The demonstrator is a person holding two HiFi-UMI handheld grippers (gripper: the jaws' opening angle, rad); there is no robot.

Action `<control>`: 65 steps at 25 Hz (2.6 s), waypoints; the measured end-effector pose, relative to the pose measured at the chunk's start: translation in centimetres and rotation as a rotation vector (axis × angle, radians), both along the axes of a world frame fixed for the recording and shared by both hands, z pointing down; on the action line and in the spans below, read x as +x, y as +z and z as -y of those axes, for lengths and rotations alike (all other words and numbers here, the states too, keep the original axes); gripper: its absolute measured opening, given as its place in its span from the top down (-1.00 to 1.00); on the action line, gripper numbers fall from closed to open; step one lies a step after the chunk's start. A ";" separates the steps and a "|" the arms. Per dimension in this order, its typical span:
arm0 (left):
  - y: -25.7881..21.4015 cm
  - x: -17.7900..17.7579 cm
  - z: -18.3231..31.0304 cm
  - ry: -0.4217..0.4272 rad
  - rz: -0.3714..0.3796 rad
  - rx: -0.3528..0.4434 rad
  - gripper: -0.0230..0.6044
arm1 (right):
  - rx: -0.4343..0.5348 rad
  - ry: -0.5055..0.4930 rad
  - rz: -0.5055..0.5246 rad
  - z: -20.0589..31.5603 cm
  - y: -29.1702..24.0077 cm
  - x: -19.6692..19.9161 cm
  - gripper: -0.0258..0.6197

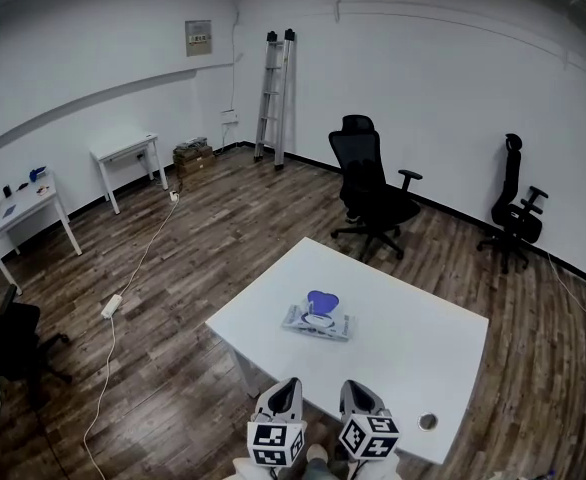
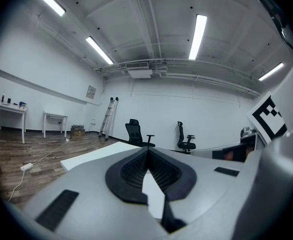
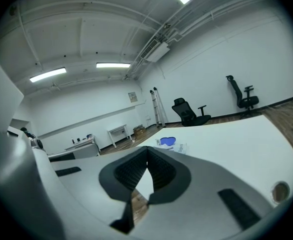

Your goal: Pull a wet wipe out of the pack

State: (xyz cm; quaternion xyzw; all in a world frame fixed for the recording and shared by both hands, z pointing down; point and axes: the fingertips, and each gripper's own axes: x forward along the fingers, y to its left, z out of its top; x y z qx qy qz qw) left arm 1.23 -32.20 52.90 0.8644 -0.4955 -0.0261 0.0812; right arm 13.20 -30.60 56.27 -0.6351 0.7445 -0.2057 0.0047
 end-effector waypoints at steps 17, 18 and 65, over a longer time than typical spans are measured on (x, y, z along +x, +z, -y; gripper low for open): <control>-0.8 2.8 9.4 -0.056 0.035 -0.007 0.93 | 0.007 -0.074 0.033 10.2 -0.5 2.9 0.89; -0.7 3.1 9.8 -0.058 0.035 -0.011 0.93 | 0.000 -0.072 0.035 10.6 -0.4 3.2 0.89; 3.8 1.4 18.4 -0.133 0.054 -0.138 0.93 | -0.150 -0.217 0.003 19.8 6.9 0.8 0.72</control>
